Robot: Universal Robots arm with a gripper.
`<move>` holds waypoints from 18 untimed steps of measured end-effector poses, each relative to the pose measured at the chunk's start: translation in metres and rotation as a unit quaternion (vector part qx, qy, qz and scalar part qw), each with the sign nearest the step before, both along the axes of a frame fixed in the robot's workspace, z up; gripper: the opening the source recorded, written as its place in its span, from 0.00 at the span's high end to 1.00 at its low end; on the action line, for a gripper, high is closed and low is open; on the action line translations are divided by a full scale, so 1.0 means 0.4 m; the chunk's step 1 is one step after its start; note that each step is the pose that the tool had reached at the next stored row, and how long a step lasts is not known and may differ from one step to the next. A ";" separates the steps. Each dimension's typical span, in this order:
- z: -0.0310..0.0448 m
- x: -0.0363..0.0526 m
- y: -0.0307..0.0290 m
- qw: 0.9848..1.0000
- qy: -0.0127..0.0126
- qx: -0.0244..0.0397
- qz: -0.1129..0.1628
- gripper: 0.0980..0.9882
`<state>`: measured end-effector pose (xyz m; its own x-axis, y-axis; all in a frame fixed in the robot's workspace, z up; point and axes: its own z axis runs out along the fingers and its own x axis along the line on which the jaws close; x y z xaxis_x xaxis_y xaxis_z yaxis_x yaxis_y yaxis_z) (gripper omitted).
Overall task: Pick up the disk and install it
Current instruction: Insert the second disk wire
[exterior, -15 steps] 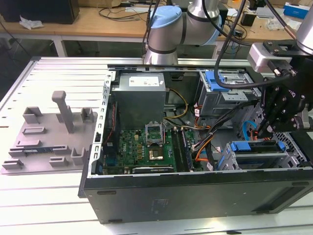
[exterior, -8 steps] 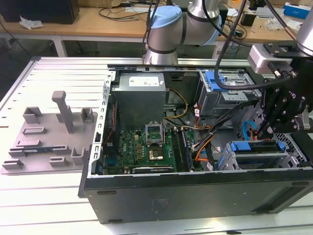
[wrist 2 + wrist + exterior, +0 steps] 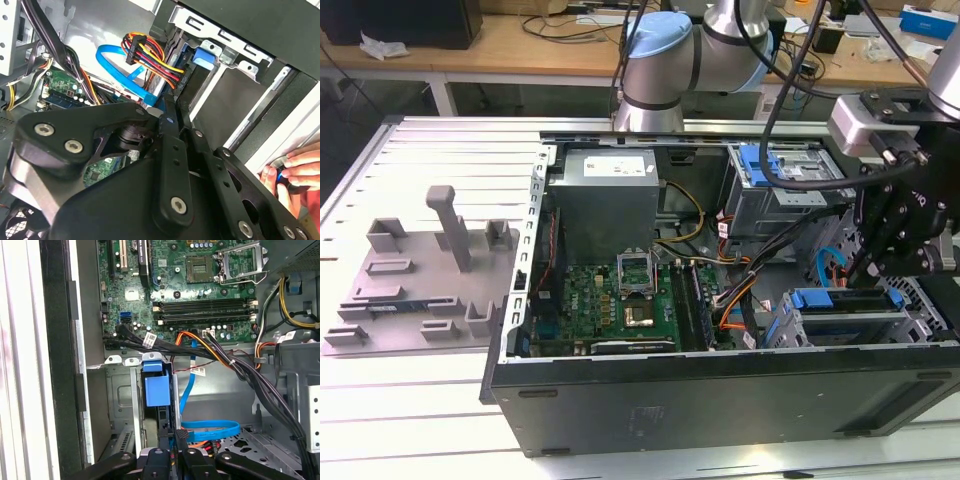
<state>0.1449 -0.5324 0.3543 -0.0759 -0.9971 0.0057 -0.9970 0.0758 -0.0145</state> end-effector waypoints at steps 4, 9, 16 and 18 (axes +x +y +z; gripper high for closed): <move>-0.005 0.000 -0.001 1.000 0.000 0.000 0.000 0.93; -0.008 0.002 -0.001 1.000 0.000 0.000 0.000 0.93; -0.016 0.005 -0.002 1.000 0.000 0.000 0.000 0.93; -0.019 0.005 -0.003 1.000 0.000 0.000 0.000 0.93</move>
